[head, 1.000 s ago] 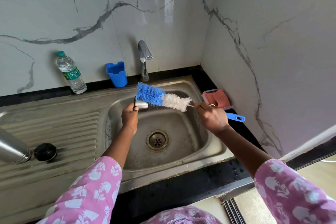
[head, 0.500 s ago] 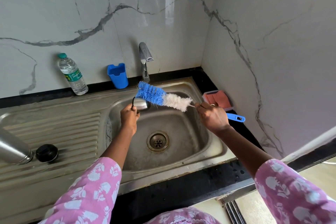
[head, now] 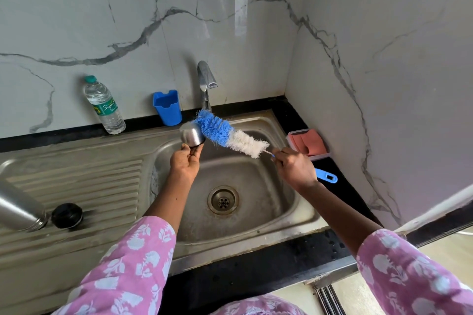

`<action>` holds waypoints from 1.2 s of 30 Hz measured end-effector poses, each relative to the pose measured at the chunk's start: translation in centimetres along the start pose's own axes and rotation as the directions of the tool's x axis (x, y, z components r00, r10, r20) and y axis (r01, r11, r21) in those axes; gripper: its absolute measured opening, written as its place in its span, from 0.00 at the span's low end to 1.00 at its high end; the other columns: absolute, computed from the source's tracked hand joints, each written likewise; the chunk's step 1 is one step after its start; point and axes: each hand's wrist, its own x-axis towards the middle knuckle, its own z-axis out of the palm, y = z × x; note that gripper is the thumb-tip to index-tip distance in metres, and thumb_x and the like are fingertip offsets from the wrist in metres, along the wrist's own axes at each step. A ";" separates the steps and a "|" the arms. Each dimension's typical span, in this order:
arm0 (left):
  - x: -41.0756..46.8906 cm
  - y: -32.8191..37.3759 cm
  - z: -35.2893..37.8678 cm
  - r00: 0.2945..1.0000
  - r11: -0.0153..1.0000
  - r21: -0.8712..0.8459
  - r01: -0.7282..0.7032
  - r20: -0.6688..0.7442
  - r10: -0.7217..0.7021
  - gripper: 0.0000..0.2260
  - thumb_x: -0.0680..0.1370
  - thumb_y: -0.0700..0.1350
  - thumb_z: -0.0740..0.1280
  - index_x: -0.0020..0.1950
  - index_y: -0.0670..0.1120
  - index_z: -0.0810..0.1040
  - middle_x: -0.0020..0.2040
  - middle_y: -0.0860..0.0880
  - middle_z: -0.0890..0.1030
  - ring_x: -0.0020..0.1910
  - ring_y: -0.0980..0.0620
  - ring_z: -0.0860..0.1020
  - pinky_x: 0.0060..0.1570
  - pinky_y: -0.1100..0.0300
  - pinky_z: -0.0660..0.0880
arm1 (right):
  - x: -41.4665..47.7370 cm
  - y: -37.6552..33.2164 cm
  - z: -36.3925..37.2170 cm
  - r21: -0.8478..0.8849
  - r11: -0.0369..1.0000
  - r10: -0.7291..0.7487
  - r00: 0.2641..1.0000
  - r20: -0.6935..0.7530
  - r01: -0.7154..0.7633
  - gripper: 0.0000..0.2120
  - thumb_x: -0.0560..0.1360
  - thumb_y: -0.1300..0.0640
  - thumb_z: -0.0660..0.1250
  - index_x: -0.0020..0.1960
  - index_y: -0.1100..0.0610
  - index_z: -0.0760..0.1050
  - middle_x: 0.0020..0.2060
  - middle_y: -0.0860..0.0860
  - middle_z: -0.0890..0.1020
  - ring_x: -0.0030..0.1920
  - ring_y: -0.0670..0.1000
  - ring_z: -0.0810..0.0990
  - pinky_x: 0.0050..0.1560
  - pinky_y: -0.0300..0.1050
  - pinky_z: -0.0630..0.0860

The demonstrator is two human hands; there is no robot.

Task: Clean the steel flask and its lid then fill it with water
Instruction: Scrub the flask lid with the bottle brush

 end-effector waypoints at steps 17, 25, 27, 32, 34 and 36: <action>0.2 -0.3 0.9 0.998 0.999 -0.037 -0.032 -0.046 0.031 0.10 0.82 0.33 0.53 0.45 0.37 0.71 0.56 0.39 0.78 0.67 0.44 0.72 0.67 0.52 0.67 | -0.3 -0.7 -0.1 -0.210 0.958 -0.211 0.976 -0.045 0.197 0.14 0.67 0.64 0.59 0.47 0.62 0.80 0.29 0.54 0.76 0.20 0.55 0.74 0.16 0.38 0.63; 0.4 -0.6 0.0 0.993 0.978 0.205 -0.032 -0.105 0.055 0.08 0.81 0.35 0.58 0.43 0.43 0.71 0.47 0.44 0.76 0.65 0.44 0.73 0.61 0.52 0.71 | 0.3 -0.2 -0.4 -0.236 0.959 -0.170 0.985 -0.025 0.160 0.09 0.64 0.67 0.70 0.45 0.61 0.81 0.29 0.53 0.75 0.20 0.56 0.74 0.16 0.38 0.62; 0.6 -0.5 0.0 0.993 0.980 0.194 -0.035 -0.104 0.056 0.07 0.81 0.35 0.58 0.45 0.42 0.72 0.49 0.43 0.76 0.66 0.44 0.72 0.60 0.51 0.71 | 0.3 -0.2 -0.4 -0.221 0.958 -0.193 0.981 -0.031 0.182 0.10 0.67 0.65 0.63 0.46 0.61 0.80 0.29 0.53 0.75 0.20 0.56 0.74 0.16 0.38 0.62; 1.2 0.5 -0.4 0.987 0.988 0.138 -0.065 -0.134 0.084 0.09 0.81 0.34 0.56 0.56 0.40 0.73 0.67 0.40 0.72 0.66 0.45 0.72 0.64 0.51 0.70 | -0.7 0.9 -1.0 -0.219 0.958 -0.189 0.982 0.012 0.187 0.18 0.58 0.69 0.77 0.46 0.60 0.78 0.29 0.52 0.74 0.21 0.54 0.73 0.17 0.38 0.61; 1.1 0.3 -0.5 0.990 0.978 0.203 -0.041 -0.124 0.068 0.09 0.81 0.34 0.56 0.46 0.42 0.73 0.62 0.42 0.75 0.61 0.46 0.75 0.63 0.52 0.71 | -0.6 0.9 -1.2 -0.226 0.958 -0.176 0.984 0.009 0.174 0.18 0.56 0.70 0.76 0.45 0.62 0.80 0.28 0.53 0.75 0.20 0.55 0.73 0.17 0.38 0.62; 1.0 -0.3 -0.6 0.992 0.956 0.291 -0.027 -0.108 0.060 0.11 0.81 0.34 0.55 0.43 0.44 0.72 0.51 0.46 0.77 0.51 0.49 0.76 0.64 0.52 0.71 | 0.0 0.5 -1.2 -0.233 0.956 -0.182 0.983 -0.003 0.176 0.17 0.56 0.70 0.76 0.45 0.62 0.80 0.28 0.54 0.75 0.20 0.56 0.73 0.16 0.39 0.63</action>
